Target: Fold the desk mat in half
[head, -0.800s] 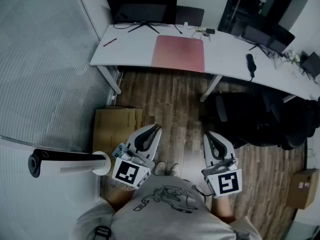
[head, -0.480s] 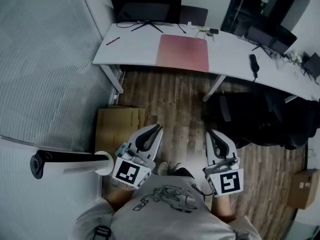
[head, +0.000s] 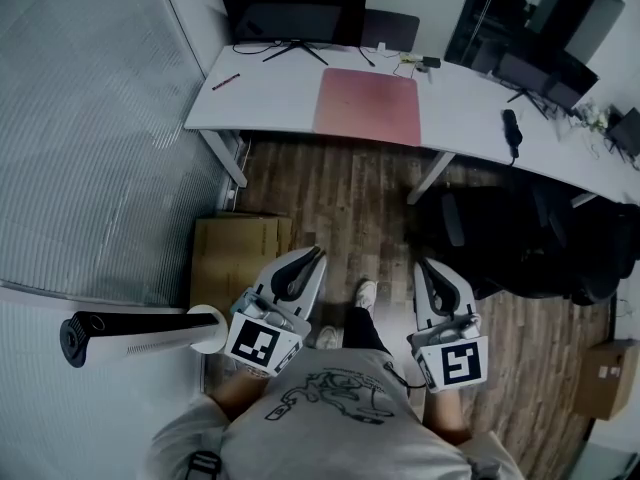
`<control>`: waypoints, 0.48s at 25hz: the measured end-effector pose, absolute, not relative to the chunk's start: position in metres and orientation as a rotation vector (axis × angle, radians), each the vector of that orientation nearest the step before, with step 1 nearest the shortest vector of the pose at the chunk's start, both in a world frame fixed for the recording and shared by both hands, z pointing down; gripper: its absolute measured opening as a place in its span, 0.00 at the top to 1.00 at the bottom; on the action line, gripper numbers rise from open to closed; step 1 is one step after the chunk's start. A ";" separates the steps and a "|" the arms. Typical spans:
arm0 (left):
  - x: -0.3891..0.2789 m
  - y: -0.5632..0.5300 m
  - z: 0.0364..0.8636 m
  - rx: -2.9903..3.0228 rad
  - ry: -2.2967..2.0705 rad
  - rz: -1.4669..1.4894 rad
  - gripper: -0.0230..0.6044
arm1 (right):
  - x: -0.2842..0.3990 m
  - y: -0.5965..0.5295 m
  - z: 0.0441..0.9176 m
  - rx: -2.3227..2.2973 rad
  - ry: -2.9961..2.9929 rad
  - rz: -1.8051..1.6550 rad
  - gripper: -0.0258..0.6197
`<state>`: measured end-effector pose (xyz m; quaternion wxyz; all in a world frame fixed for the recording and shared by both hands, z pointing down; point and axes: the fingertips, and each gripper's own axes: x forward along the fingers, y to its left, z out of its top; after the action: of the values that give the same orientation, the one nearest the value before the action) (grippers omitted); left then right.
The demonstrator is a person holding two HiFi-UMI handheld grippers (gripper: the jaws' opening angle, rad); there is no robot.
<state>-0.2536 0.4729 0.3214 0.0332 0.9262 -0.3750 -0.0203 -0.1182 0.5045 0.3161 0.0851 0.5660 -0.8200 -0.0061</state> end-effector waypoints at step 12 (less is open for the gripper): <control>-0.206 0.400 0.325 2.837 -1.157 -0.037 0.89 | -0.076 0.431 0.320 1.630 -2.444 -0.024 0.95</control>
<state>-0.2063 0.3998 0.3250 0.0388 0.9252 -0.3773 -0.0120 -0.0759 0.4314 0.3204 0.1019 0.5519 -0.8276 -0.0080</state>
